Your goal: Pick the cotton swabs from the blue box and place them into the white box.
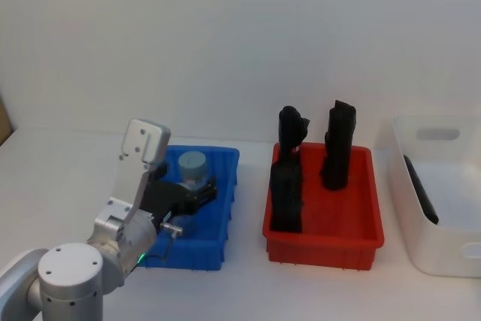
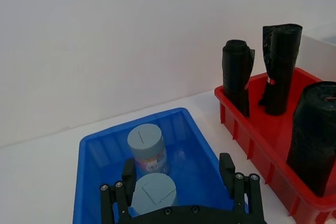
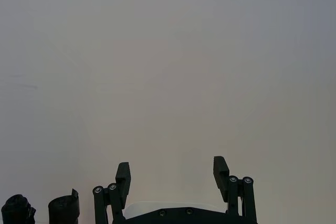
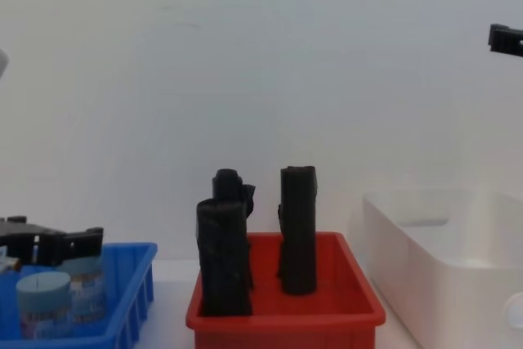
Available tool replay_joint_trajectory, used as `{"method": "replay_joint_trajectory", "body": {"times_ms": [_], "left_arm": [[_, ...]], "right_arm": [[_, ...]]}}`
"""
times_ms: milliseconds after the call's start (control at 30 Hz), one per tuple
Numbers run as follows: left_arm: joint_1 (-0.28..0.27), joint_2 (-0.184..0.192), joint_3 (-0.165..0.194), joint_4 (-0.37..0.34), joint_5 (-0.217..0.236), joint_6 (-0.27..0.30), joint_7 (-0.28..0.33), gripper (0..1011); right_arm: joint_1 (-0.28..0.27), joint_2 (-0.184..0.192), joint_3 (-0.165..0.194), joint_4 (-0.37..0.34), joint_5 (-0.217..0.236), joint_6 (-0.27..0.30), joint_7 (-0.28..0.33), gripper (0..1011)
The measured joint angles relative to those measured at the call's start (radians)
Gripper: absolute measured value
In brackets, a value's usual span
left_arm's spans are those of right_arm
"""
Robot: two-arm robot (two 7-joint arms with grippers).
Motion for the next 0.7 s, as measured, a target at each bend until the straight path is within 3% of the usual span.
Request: {"method": "replay_joint_trajectory", "body": {"times_ms": [333,700], "left_arm": [[0.017,0.014,-0.020,0.006,-0.039,-0.002,-0.005,1002],[0.016,0.018,-0.032,0.035,-0.051,-0.003,-0.032,1002]], "right_arm": [[0.000,0.000,0.000,0.000,0.000,0.000,0.000,1002],[0.000,0.000,0.000,0.000,0.000,0.000,0.000,1002]]}}
